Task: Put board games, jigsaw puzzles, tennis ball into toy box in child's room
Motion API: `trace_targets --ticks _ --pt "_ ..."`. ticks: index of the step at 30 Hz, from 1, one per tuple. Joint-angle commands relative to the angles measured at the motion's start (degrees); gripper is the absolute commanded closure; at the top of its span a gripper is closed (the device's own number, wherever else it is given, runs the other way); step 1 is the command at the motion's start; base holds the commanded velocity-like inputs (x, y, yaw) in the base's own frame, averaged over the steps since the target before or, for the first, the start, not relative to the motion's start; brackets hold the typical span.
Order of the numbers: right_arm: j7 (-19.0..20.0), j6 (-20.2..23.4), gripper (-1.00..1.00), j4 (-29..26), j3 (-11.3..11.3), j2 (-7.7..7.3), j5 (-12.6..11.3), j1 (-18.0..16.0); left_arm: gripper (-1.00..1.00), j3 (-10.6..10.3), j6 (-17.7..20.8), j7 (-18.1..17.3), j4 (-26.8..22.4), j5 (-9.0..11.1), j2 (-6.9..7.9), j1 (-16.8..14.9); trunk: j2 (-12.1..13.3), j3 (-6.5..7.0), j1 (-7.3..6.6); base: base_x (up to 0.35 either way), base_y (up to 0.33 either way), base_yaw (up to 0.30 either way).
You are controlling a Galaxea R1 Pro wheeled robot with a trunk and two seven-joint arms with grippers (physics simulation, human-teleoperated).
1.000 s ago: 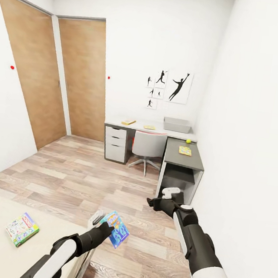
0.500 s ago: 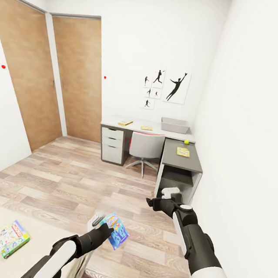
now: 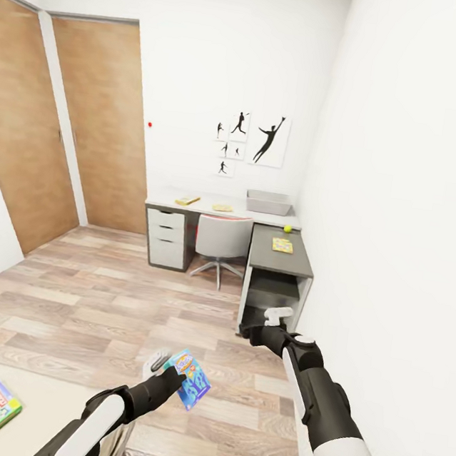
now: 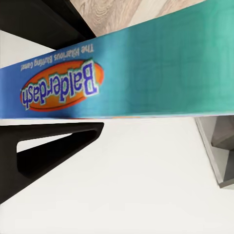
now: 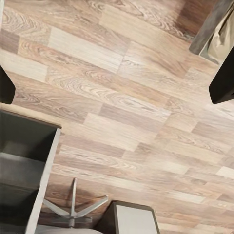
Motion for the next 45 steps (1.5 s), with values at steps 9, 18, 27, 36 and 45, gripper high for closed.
trace_targets --ticks 9,18,27,36,45 --pt "0.30 0.26 -1.00 -0.08 -0.05 0.12 0.33 -0.05 1.00 -0.17 0.05 0.42 -0.07 0.52 0.06 -0.09 -0.13 -0.14 0.05 0.247 0.000 -0.035" --pt "0.30 0.25 -1.00 -0.16 -0.05 0.12 0.38 -0.05 1.00 -0.18 0.05 0.49 0.00 0.44 0.06 -0.09 -0.13 -0.14 0.05 0.337 0.000 -0.184" --pt "0.30 0.19 -1.00 -0.17 -0.05 0.12 0.40 -0.01 1.00 -0.18 0.05 0.50 0.02 0.43 0.06 -0.05 -0.13 -0.14 0.05 0.342 0.000 -0.019" --pt "0.30 0.17 -1.00 -0.17 -0.02 0.12 0.40 0.03 1.00 -0.18 0.05 0.50 0.02 0.43 0.06 -0.04 -0.13 -0.14 0.05 0.342 0.000 -0.001" --pt "0.27 0.11 -1.00 -0.17 -0.04 0.16 0.40 0.04 1.00 -0.18 0.05 0.50 0.02 0.43 0.06 -0.05 -0.13 -0.14 0.05 0.342 0.000 0.000"
